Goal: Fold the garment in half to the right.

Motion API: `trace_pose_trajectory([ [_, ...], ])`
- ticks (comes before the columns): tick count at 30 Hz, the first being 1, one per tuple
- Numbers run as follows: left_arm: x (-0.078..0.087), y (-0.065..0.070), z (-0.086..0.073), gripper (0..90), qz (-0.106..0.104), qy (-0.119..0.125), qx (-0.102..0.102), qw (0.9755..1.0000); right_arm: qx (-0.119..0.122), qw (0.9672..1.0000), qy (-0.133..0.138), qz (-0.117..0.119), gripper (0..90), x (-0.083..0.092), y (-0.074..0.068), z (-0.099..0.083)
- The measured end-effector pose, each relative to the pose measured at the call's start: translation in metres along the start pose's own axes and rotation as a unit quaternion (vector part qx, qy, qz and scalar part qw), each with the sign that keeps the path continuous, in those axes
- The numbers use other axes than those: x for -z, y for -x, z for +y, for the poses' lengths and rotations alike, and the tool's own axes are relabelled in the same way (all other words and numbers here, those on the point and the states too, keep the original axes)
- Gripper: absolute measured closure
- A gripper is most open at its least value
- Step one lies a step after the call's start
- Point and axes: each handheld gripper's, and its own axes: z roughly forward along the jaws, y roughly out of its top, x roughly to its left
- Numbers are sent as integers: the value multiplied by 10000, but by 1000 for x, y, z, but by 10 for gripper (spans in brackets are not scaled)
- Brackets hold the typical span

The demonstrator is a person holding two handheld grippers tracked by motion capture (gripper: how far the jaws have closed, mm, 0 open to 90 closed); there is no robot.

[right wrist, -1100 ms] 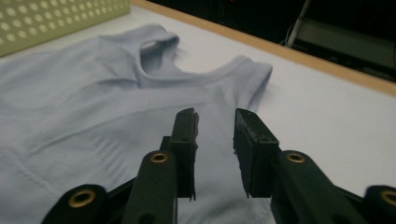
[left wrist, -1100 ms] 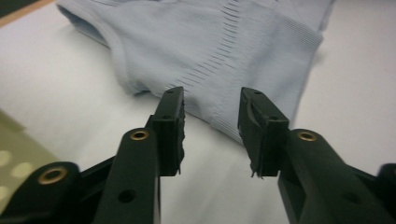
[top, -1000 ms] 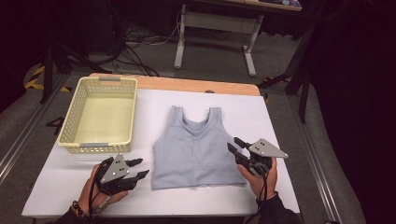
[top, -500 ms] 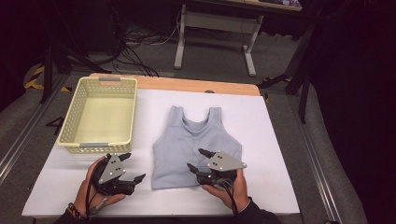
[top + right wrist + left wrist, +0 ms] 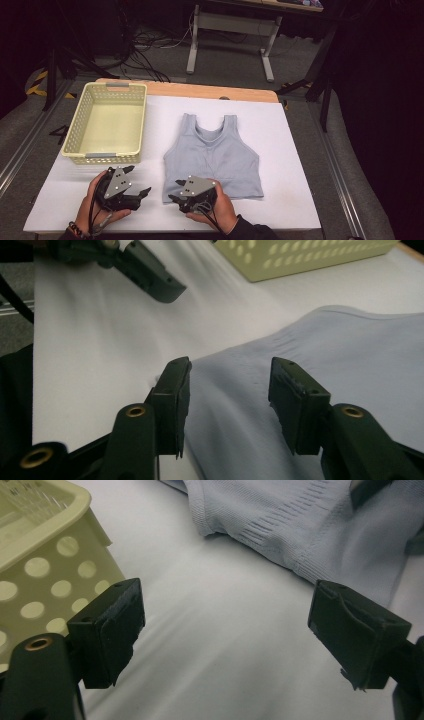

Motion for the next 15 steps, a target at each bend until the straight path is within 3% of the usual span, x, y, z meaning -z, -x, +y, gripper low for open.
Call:
trace_pose_trajectory([
  [5,1,1,-1,158,33,-57,34,10000,22,9997,-243,75,524,-15,-7,-2],
  [10,1,1,-3,158,61,-89,83,9999,-13,9997,-242,-28,537,-21,-5,-1],
  [15,2,0,-4,159,50,-100,205,9997,-189,9994,-301,31,662,-23,0,0],
])
